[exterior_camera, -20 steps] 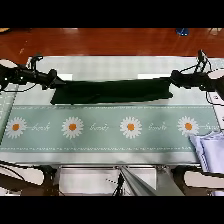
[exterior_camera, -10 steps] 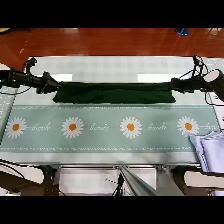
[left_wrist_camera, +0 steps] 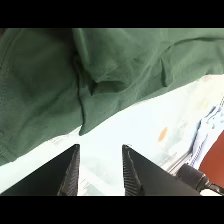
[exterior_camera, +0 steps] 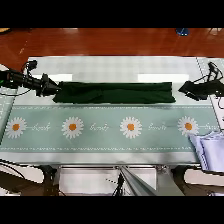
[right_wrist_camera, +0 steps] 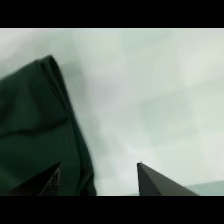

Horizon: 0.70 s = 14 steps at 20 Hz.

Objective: Fold the shirts.

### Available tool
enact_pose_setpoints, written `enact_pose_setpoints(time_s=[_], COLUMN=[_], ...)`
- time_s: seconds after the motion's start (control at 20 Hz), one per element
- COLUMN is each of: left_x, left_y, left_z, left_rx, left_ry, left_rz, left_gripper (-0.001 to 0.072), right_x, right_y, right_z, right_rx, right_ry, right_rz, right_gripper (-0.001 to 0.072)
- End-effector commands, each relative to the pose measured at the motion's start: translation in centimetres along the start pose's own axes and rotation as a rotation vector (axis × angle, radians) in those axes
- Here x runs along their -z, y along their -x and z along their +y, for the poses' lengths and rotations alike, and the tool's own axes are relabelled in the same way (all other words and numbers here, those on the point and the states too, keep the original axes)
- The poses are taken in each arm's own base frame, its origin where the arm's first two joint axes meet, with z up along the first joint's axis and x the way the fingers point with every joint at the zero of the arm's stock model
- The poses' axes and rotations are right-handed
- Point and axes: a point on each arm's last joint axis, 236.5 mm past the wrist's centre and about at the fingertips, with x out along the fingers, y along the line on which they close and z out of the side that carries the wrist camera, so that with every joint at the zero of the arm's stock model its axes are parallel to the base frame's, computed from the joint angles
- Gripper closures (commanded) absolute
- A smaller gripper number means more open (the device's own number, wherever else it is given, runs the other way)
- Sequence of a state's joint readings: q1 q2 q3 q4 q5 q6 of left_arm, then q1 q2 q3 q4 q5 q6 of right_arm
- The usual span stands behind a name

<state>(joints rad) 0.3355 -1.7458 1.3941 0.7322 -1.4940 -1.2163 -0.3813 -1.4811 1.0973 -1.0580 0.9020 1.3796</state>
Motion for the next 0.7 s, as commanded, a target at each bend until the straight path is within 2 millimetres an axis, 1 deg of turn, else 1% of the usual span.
enact_pose_setpoints(time_s=[0.0, 0.2, 0.35, 0.45, 0.5, 0.55, 0.6, 0.65], left_x=[0.2, 0.2, 0.2, 0.2, 0.2, 0.2, 0.2, 0.1], left_y=[-0.1, -0.1, -0.1, 0.0, 0.0, 0.0, 0.0, 0.0], left_z=[-0.1, -0.1, -0.1, -0.1, -0.1, -0.2, -0.3, -0.5], left_rx=[0.004, 0.004, 0.004, 0.004, 0.005, 0.007, 0.013, 0.018], left_ry=[-0.006, -0.005, -0.005, -0.005, -0.005, -0.005, -0.004, -0.004], left_rz=[0.01, 0.011, 0.011, 0.011, 0.011, 0.01, 0.008, 0.006], left_gripper=[0.037, 0.037, 0.0371, 0.037, 0.037, 0.0371, 0.037, 0.0371], right_x=[-0.8, 0.9, 1.1, 0.9, 0.6, 0.2, -0.3, -0.7], right_y=[-0.5, -4.4, -7.1, -8.6, -9.2, -9.6, -9.7, -9.7], right_z=[1.2, 3.2, 4.5, 5.7, 6.2, 6.7, 7.0, 7.5], right_rx=[-0.17, -0.204, -0.197, -0.2, -0.204, -0.203, -0.197, -0.2], right_ry=[-0.178, -0.191, -0.201, -0.221, -0.233, -0.235, -0.228, -0.222], right_rz=[-0.002, 0.063, 0.051, 0.026, 0.007, -0.022, -0.05, -0.074], right_gripper=[0.0161, 0.0161, 0.0161, 0.0163, 0.0196, 0.0326, 0.0487, 0.0626])
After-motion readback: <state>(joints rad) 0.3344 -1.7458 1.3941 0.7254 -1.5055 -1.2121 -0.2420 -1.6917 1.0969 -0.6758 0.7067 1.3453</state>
